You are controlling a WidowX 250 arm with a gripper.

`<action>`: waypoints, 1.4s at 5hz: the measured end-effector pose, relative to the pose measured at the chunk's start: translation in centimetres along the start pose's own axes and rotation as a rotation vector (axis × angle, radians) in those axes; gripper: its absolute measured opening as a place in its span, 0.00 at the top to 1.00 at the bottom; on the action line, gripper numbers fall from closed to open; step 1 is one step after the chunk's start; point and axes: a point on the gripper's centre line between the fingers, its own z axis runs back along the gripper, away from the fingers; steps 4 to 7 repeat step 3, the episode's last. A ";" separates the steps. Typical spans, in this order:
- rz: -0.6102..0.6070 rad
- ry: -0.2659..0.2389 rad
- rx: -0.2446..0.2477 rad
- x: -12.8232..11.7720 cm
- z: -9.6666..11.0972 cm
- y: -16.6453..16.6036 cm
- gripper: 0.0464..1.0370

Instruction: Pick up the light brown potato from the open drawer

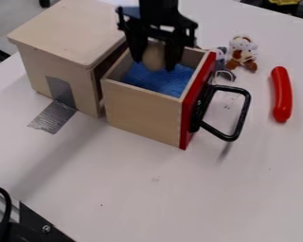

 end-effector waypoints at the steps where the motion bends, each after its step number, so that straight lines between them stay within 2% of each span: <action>1: -0.005 -0.049 -0.016 -1.0 3.3 0.3 0.33; 2: -0.023 -0.017 -0.017 -4.1 2.9 1.2 0.41; 3: -0.055 0.051 -0.020 -9.5 0.9 2.1 0.46; 7: -0.055 0.051 -0.020 -9.5 0.9 2.1 0.46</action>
